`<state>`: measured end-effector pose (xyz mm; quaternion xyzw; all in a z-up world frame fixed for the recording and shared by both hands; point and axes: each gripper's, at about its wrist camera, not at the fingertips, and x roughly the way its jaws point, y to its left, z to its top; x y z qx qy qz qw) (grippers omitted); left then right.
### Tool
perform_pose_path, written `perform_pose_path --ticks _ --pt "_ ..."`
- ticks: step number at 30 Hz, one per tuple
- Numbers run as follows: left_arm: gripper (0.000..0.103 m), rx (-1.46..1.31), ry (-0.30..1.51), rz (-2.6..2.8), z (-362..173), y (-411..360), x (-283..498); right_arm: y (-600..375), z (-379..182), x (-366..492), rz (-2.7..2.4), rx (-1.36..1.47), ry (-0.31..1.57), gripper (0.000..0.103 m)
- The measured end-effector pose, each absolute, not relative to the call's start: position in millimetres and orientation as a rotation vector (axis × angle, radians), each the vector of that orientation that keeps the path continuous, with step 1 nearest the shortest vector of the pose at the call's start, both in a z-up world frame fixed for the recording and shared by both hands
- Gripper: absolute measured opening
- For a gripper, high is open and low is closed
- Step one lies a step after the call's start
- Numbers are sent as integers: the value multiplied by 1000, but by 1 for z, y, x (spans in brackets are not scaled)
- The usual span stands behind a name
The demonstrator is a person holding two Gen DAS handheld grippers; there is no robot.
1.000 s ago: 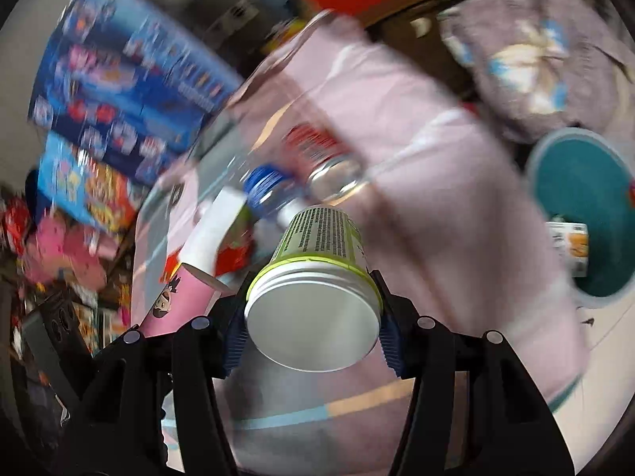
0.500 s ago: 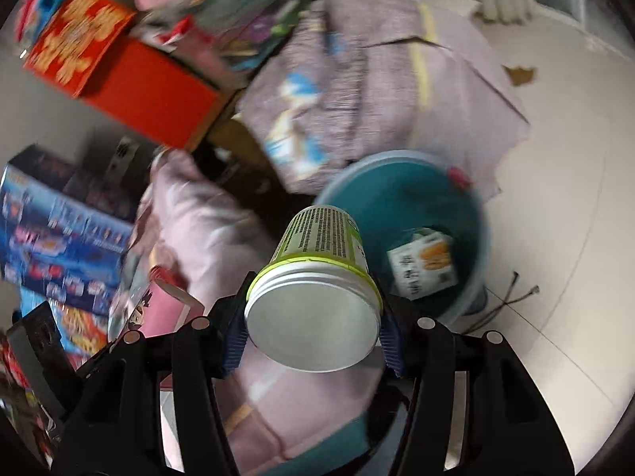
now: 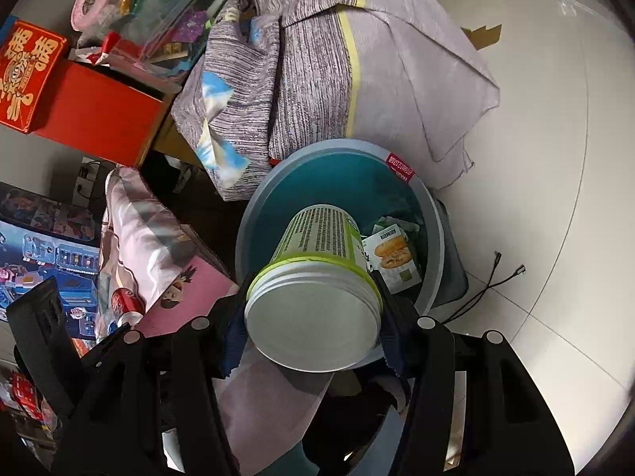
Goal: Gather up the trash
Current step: 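Carry the cup and bottle over the teal bucket and open both tools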
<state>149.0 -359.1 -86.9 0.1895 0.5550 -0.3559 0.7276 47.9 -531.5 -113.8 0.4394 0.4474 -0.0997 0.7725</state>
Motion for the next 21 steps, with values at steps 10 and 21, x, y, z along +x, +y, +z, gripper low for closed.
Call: perform_pose_path --ticks 10,21 --pt "87 395 1229 -765 -91 -353 156 -531 -126 59 -222 955 1003 53" --pt "87 321 1231 -766 -80 -323 150 -510 -125 77 -190 915 1041 53"
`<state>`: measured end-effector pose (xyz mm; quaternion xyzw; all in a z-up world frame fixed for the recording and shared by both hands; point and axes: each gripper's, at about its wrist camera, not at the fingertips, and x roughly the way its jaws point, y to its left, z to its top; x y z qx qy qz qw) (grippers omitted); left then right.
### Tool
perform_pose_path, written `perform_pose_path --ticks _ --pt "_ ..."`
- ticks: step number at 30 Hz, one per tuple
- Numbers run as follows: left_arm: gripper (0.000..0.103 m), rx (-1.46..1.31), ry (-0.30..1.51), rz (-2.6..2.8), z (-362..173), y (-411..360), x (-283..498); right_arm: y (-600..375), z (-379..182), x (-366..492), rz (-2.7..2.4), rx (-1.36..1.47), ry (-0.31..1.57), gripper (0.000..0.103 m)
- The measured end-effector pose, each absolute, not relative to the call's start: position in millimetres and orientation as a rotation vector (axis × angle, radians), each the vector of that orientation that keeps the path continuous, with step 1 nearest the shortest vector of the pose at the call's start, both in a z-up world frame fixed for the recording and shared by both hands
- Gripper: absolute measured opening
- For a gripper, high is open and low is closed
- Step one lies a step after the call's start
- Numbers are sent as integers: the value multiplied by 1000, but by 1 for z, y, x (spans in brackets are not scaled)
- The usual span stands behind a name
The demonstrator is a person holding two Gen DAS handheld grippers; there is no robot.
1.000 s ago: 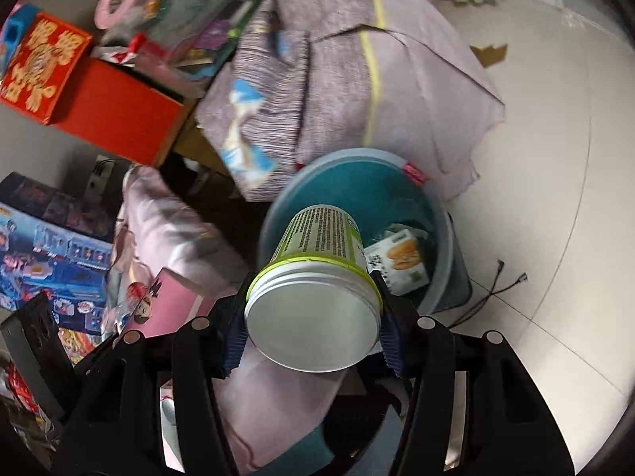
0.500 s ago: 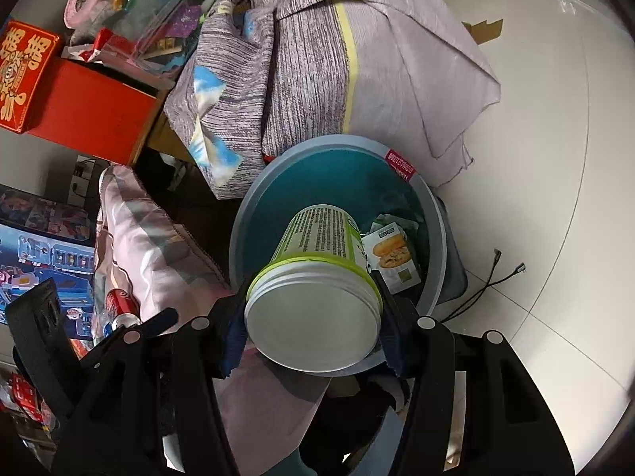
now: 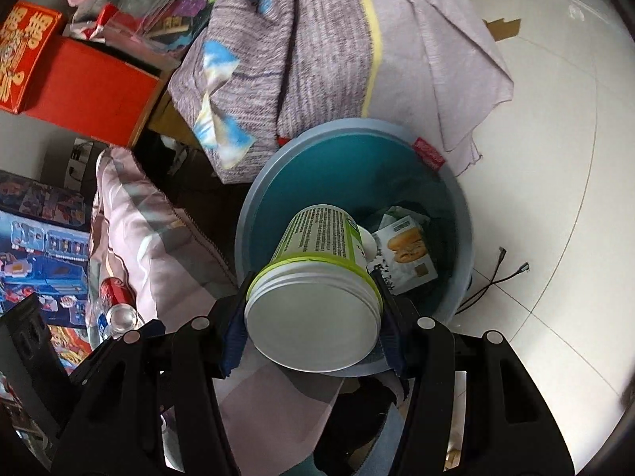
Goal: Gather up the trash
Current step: 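Carry the cup and bottle over the teal bucket and open both tools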
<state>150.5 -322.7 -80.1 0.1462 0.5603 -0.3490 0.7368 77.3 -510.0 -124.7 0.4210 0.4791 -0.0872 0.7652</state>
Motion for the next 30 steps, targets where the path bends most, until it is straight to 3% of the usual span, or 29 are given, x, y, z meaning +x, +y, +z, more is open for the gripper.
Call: perform_pose_path --ticks 4,6,10,17,30 --pt "87 296 1228 -758 -75 -308 151 -501 -126 87 -181 896 1062 53" --pt "94 283 1227 -750 -73 -302 152 -496 -128 91 -176 896 1082 54" --pt "95 259 1210 -743 -68 -291 152 -488 -127 94 -181 878 1097 68" --pt "95 225 1206 -756 -60 -274 149 -478 -116 92 -214 835 1105 78" --pt "95 141 1165 -711 -39 -209 136 -433 -81 88 -222 741 1115 79"
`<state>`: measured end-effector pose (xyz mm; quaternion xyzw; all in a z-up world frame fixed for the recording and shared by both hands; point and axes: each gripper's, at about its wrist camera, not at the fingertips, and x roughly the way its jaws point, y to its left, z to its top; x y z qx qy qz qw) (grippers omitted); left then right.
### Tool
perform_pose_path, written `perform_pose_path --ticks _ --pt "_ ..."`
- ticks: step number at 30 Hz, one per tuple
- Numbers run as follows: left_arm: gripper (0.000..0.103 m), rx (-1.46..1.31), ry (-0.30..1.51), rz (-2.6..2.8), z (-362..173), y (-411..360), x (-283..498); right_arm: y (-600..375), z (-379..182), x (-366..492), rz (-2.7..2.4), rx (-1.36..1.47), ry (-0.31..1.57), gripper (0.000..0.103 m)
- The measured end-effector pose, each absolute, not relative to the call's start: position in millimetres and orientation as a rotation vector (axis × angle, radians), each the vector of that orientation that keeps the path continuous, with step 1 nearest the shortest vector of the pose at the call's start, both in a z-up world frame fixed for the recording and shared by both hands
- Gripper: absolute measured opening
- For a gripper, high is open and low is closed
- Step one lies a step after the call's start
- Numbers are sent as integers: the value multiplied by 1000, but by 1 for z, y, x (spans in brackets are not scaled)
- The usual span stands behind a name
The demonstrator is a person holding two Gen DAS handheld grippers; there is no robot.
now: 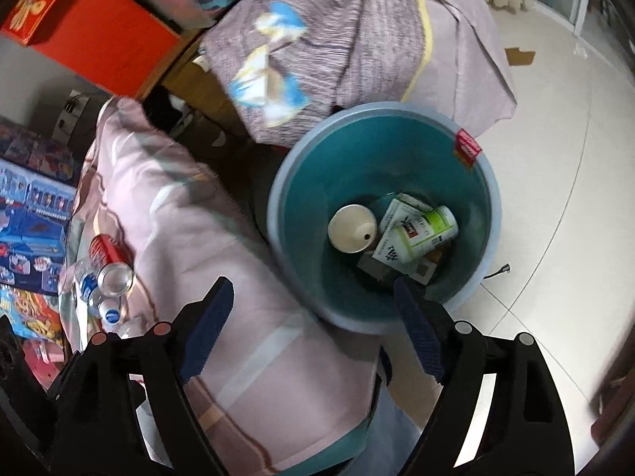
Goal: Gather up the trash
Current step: 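Move both tools back over the table toward the wrappers and tissue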
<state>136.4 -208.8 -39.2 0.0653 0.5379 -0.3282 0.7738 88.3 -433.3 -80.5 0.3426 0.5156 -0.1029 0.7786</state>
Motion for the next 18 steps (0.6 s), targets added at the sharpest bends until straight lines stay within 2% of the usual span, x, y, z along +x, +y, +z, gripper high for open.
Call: perform_pose_path --ticks 3,10,18 --pt "95 116 1151 -685 -34 -183 134 -414 -71 90 -201 711 1112 83" --pt "95 78 1122 -617 -26 -121 127 -356 -53 102 -131 626 1130 83" --pt "95 -20 1088 -466 -25 -15 132 -260 -37 141 5 463 1175 83"
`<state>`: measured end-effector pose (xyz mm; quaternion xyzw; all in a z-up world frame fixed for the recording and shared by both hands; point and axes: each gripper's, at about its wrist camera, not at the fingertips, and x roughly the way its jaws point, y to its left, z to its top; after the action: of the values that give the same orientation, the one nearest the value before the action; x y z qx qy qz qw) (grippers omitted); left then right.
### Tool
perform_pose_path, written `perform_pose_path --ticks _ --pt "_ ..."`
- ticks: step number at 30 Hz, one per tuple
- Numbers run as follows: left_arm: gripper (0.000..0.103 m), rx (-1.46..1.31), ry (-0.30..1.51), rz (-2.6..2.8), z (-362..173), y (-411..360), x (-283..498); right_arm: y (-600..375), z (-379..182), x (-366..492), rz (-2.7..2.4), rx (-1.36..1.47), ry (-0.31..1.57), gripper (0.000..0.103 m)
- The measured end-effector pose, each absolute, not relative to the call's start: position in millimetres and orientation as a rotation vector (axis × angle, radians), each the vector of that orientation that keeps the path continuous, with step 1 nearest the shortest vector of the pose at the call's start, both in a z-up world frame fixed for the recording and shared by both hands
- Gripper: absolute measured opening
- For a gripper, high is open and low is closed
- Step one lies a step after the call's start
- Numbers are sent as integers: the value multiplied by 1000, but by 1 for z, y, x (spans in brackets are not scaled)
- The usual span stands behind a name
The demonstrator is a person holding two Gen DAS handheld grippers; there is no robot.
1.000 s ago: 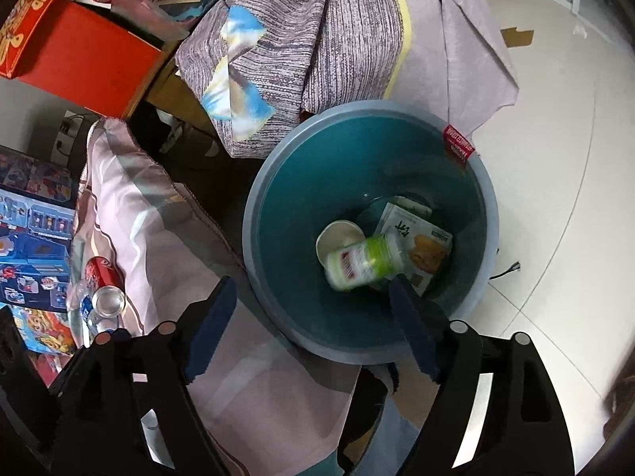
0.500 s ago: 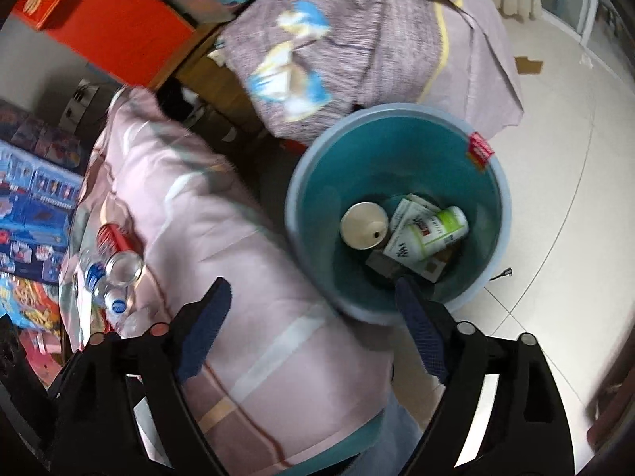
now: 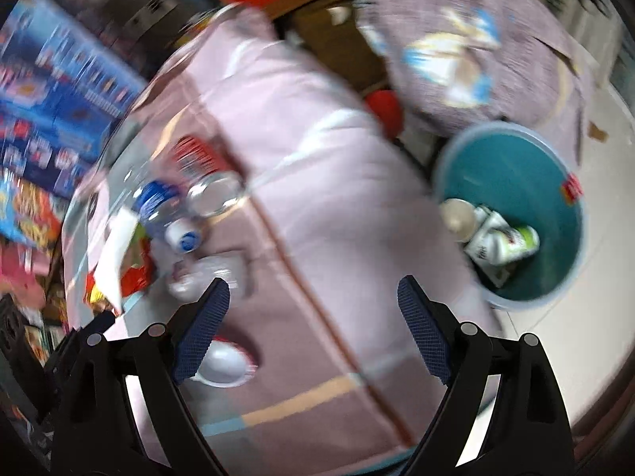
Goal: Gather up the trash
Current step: 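Move both tools back over the table toward the wrappers and tissue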
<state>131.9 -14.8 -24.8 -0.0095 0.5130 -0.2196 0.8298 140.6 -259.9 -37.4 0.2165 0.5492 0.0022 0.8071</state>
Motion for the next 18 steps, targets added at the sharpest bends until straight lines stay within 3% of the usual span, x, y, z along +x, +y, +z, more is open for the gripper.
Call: perform_pose_path --ticks 10,18 --pt "95 -126 1040 -215 -29 132 141 -125 -27 198 211 241 1210 83" --pt "95 -206 1074 -126 -51 198 151 -29 -27 238 351 75 1216 83"
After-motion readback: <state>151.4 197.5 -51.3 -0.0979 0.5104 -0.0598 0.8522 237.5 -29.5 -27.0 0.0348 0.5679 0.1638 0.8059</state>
